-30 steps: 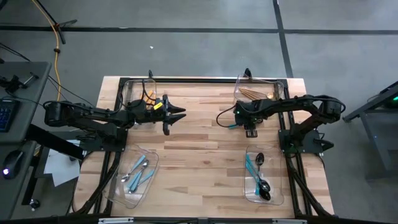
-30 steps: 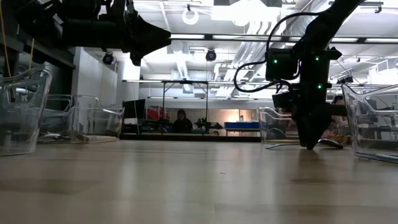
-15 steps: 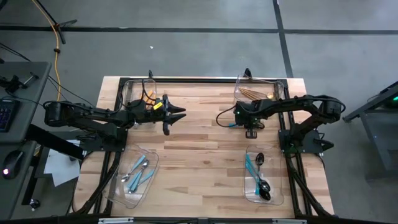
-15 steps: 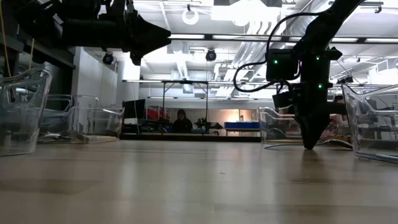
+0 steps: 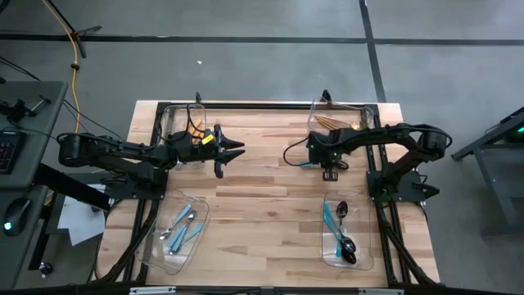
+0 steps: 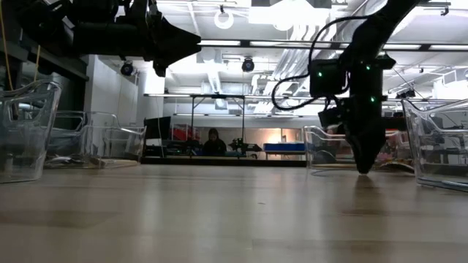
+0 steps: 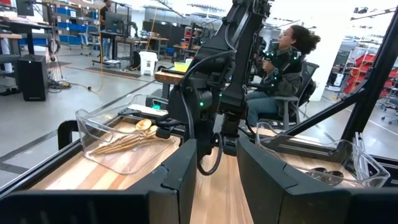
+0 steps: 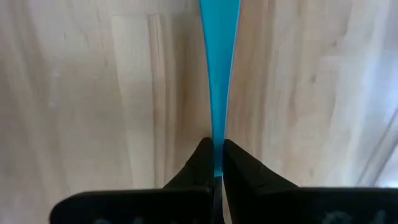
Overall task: Sort silverware by color (type)
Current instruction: Put the blue spoon into the bottom right transparent bin
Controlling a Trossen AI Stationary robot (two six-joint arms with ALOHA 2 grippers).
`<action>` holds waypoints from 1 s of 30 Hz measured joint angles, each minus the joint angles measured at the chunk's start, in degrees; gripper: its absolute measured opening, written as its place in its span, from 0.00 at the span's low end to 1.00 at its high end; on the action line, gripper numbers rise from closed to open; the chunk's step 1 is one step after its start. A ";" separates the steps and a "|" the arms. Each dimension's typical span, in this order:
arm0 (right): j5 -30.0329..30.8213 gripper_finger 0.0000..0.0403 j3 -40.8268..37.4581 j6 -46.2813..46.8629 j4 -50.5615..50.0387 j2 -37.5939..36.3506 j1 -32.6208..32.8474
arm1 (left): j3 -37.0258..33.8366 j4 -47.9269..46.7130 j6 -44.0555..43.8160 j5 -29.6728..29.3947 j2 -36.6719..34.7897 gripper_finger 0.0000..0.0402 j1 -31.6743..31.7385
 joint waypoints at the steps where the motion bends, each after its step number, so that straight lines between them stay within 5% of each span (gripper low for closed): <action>1: -0.28 0.01 0.54 -0.08 -0.84 -0.32 -0.26 | 0.00 0.00 0.00 0.00 0.00 0.26 0.00; 15: -0.45 0.00 15.24 0.20 -9.81 -17.69 -2.92 | 0.00 -0.09 1.40 -0.02 -0.02 0.26 0.07; 22: -0.77 0.00 13.76 2.19 -9.41 -22.76 -2.89 | 0.00 -0.07 1.38 -0.02 -0.02 0.26 0.07; 26: -3.29 0.00 10.17 3.45 -2.37 -22.92 -2.89 | 0.00 -0.07 1.40 -0.02 0.00 0.26 0.07; 30: -7.28 0.00 4.84 4.58 18.74 -22.85 -2.89 | 0.00 0.09 1.40 -0.02 -0.01 0.26 0.07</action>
